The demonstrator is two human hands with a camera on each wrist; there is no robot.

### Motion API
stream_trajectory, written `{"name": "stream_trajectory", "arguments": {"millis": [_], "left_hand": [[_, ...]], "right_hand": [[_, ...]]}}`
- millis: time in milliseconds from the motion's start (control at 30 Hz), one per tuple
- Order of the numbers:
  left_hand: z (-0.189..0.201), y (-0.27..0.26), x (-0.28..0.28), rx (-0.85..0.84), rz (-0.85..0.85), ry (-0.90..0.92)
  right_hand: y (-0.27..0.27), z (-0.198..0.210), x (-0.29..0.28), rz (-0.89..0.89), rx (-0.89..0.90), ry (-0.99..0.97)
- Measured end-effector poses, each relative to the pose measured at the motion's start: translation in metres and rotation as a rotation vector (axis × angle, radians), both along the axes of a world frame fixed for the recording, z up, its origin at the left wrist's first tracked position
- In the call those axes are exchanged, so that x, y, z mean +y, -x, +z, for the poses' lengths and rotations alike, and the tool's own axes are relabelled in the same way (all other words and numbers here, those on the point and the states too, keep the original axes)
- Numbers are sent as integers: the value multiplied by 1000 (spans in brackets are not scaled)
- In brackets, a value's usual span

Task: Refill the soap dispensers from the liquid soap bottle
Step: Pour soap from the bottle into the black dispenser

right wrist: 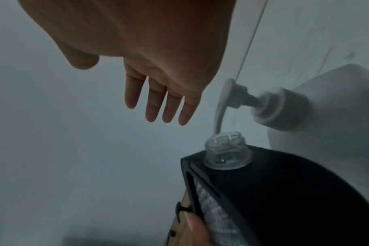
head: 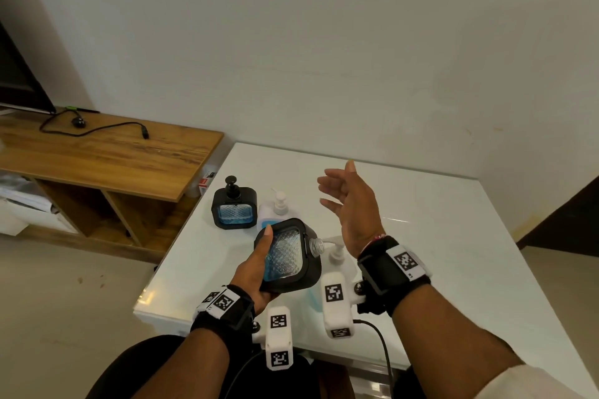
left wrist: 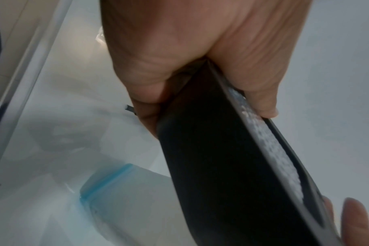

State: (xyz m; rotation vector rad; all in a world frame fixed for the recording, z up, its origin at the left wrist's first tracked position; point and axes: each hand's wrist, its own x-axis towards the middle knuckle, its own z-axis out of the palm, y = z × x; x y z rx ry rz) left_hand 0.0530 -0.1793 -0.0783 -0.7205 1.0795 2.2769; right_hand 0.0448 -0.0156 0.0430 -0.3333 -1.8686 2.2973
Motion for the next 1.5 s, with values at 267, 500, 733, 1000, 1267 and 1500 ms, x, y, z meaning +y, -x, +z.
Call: {"name": "stream_trajectory", "arguments": {"millis": [267,500,733,1000,1267,1500], "left_hand": [[-1,4,1,-12,17,22],[0,3,3,-11,5,34],[-4,2,4,-10,7,89],[-6,2,0,-15,17,79],[1,-1,2,-12,25,90],[0,0,1,-17,18,83]], "right_hand": [[13,-14,-7,-75,-11,7],[14,-29,-8,-86,-16,-78],[10,-46,-12,-26,35,-371],[14,-39,-18,-63,37,-368],[12,-45,-22,-21,64,-491],[14,-39,-19,-65,13,-375]]}}
